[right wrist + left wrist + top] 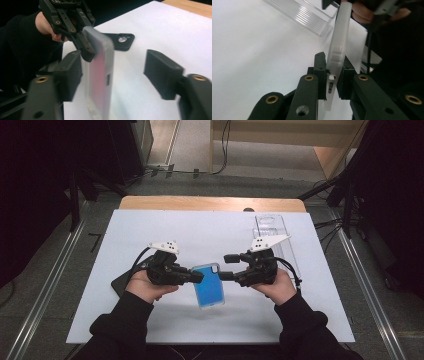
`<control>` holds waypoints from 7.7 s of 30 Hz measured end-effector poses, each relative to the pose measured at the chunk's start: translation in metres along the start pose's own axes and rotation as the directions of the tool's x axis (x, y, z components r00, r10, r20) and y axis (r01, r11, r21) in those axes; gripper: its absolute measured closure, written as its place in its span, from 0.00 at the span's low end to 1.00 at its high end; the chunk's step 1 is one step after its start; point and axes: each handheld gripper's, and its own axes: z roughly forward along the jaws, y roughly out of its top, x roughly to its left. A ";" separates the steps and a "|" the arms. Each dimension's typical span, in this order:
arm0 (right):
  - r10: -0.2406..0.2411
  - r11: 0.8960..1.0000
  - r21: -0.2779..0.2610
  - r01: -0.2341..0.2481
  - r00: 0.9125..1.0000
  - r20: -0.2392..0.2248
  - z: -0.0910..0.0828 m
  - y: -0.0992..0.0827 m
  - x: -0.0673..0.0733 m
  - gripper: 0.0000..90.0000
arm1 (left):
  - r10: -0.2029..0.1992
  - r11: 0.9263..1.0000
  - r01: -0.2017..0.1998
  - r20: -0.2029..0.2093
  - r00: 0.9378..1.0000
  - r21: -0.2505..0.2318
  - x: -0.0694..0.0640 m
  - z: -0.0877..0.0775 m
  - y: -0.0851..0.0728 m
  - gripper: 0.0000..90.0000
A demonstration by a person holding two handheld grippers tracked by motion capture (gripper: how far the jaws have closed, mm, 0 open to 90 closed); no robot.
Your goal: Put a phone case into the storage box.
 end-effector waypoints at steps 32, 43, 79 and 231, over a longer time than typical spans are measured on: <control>0.100 0.994 0.000 -0.108 0.920 0.379 0.056 -0.015 0.036 0.00 | -0.211 0.977 0.197 -0.260 0.942 -0.079 -0.009 -0.002 0.008 0.90; 0.100 0.993 0.014 -0.115 0.908 0.406 0.069 -0.016 0.039 0.00 | -0.218 0.976 0.206 -0.254 0.942 -0.070 -0.015 0.006 0.009 0.90; 0.130 0.989 0.001 -0.146 0.883 0.450 0.064 -0.017 0.020 0.18 | -0.175 0.984 0.162 -0.210 0.962 -0.075 -0.026 -0.007 0.013 0.62; 0.342 0.912 -0.110 -0.395 0.584 0.736 -0.031 0.023 -0.205 0.00 | -0.116 0.993 0.113 -0.223 0.968 -0.023 0.021 -0.024 -0.098 0.35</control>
